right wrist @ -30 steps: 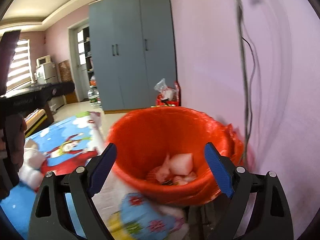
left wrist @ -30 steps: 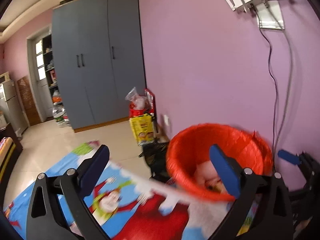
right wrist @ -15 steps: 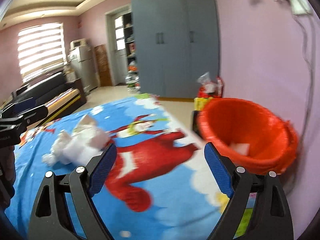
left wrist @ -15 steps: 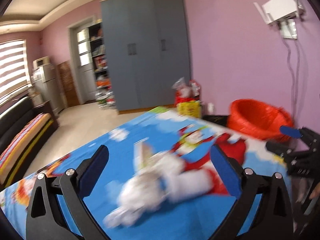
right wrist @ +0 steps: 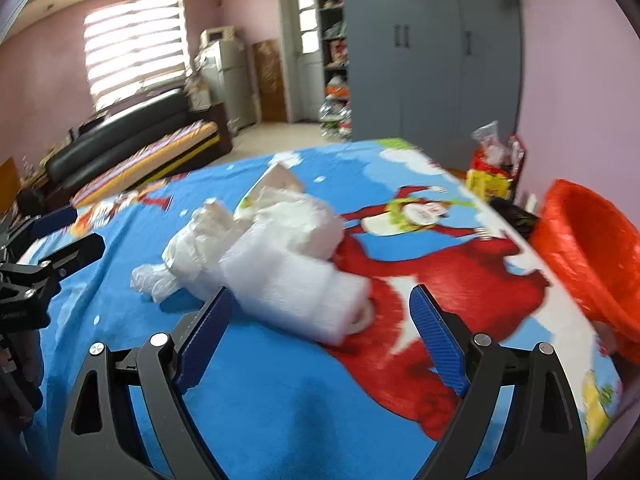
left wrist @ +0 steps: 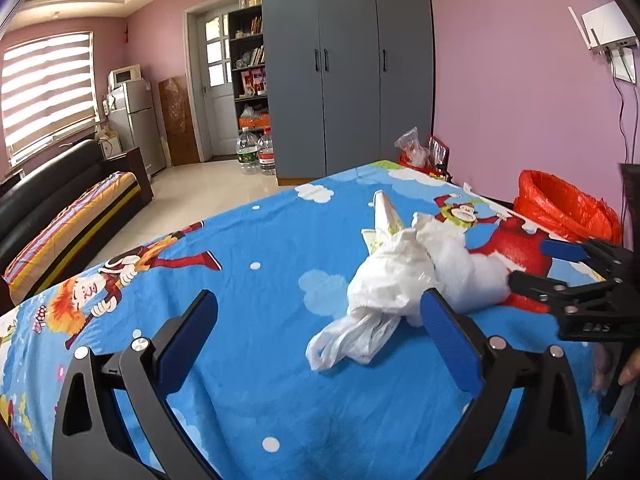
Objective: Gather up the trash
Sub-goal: 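Move the right tool to the long white foam sheet and grasp it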
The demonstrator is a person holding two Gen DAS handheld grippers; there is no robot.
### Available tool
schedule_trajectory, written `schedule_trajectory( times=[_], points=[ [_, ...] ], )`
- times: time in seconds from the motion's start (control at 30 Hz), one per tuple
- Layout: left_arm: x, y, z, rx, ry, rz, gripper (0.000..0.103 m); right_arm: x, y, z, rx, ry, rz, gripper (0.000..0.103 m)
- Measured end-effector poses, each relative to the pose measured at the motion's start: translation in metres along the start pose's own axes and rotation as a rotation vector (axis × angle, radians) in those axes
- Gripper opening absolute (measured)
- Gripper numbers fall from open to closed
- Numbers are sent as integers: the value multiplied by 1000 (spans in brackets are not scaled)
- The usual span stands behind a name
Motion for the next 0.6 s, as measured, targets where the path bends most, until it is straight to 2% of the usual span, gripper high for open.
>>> schedule_trajectory(
  times=[0.33,0.6],
  points=[
    [10,-2,14,19,11,-35,98,-1,8,41,86,58,-90,85],
    [11,3,26,28,14,-40,98,13,19,56,102,196,-132,85]
  ],
)
Point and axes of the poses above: each gripper's, at about its wrist camera, not at the fingertips, and z roughly the way its jaws point, x to its left, y to its top, the point moved 8 cm from there along z, roughly the way its jaws point, and after that the axes turned 2 degrees about y, right-handed, at the moved point
